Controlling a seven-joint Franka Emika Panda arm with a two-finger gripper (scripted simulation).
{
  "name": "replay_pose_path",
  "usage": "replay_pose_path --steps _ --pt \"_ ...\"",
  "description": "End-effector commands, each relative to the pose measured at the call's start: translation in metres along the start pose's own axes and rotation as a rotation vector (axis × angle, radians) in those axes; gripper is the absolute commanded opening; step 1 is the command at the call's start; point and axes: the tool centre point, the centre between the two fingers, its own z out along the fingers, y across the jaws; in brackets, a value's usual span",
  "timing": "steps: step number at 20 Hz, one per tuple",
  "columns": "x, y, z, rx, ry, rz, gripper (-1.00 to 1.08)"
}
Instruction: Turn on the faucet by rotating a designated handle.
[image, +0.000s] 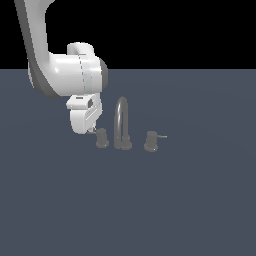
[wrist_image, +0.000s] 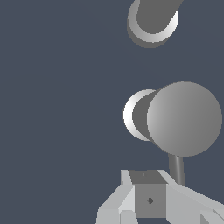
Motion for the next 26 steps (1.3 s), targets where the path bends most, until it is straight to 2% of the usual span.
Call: replay_pose_path --steps 1,13,15,26 --pt "0.001 0.006 0.0 -0.003 0.001 -0.002 -1.0" --pt "0.005 0.045 -0.001 -0.009 0.002 -0.003 -1.0" --pt "-0.001 0.037 0.0 0.003 -0.008 -0.029 -1.0" --pt "0.035 0.063 -0.001 -0.008 0.001 -0.007 -1.0"
